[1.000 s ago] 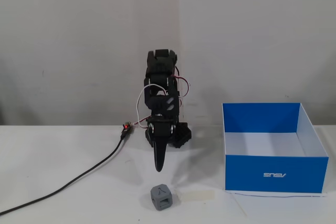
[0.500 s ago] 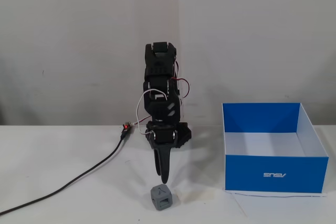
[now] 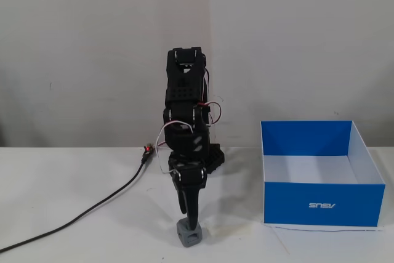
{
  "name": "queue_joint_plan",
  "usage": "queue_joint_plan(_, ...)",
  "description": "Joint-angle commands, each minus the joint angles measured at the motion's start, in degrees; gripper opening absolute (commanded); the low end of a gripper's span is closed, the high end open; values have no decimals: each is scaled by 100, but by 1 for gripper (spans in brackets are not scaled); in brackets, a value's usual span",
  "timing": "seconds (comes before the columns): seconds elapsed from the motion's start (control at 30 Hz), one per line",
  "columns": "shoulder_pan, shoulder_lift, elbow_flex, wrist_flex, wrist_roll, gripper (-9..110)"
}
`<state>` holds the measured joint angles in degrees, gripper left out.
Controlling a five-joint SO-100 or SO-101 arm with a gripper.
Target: Pick the gray block and keep it in the box.
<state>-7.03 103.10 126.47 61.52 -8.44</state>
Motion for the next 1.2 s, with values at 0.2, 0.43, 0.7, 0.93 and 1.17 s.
queue_joint_plan(0.2,9,-501,-483,-343,-97,23)
queue_joint_plan(0.43,18,-1169,-782,-413,-97,21)
queue_joint_plan(0.7,88,-1274,-879,-466,-97,8)
queue_joint_plan(0.93,53,-791,-1239,53,-70,7)
queue_joint_plan(1.17,-308,185,-1582,729,26,7)
